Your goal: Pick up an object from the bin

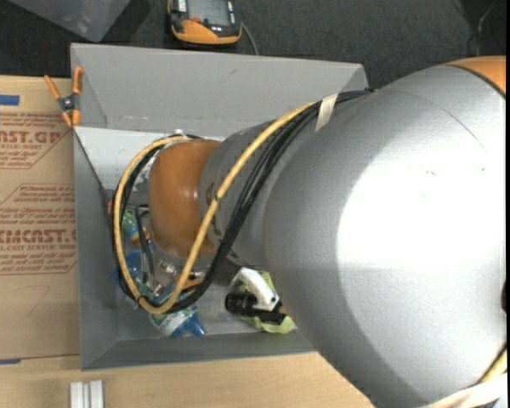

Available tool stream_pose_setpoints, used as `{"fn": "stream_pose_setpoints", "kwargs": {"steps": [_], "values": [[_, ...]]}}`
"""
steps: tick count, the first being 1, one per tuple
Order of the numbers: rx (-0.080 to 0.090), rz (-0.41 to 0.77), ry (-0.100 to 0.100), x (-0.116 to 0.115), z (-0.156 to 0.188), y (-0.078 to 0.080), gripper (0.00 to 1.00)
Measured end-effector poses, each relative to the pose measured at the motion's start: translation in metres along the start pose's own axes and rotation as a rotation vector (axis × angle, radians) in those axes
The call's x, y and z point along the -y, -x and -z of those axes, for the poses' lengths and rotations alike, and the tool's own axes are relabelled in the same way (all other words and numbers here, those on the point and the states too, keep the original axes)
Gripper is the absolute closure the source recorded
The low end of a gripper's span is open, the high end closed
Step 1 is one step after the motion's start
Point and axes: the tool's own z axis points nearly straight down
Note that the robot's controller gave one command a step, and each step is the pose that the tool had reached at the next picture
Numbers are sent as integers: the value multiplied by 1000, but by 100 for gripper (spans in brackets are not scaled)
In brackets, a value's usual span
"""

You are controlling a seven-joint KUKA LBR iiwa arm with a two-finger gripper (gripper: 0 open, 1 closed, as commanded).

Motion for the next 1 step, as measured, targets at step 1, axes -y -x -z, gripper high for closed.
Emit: {"fn": "stream_pose_setpoints", "kwargs": {"steps": [1], "values": [[3, -5, 8, -2, 33, 1, 100]]}}
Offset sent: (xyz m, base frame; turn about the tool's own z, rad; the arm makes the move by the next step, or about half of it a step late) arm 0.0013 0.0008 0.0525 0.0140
